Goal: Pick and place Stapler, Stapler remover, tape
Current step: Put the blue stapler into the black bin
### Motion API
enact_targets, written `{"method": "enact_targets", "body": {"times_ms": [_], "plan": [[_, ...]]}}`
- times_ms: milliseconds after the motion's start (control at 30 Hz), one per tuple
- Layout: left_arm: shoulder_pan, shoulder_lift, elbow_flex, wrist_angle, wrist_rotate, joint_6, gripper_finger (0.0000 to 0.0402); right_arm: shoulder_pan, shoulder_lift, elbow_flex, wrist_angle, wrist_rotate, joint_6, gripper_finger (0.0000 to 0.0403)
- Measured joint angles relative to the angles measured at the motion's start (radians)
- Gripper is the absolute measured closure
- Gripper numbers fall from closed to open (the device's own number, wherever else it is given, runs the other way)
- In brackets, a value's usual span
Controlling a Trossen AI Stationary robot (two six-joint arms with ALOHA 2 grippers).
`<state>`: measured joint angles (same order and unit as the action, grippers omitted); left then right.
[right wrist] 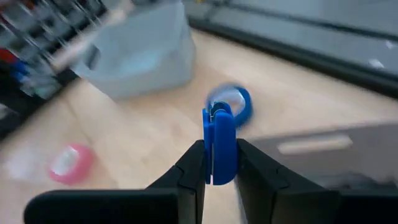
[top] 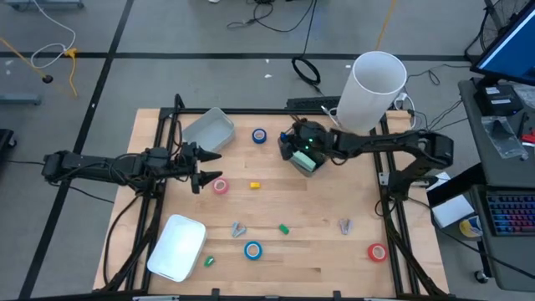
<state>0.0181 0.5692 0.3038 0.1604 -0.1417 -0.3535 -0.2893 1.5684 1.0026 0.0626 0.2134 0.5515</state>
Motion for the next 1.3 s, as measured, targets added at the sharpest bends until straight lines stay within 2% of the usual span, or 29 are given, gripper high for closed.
{"method": "enact_targets", "body": {"times_ms": [167,467,1300], "plan": [[0.000,0.000,0.000,-0.001,0.000,-0.001,0.0036,-0.012,0.074,0.070,-0.162,0.000,0.004,0.0341],[0.000,0.000,0.000,-0.001,0.001,0.000,0.0036,-0.012,0.153,0.084,-0.203,-0.004,0.038,0.0338],[0.001,0.000,0.000,0.000,0.001,0.011,0.0036,-0.017,0.154,0.084,-0.202,-0.039,0.039,0.0332]]}}
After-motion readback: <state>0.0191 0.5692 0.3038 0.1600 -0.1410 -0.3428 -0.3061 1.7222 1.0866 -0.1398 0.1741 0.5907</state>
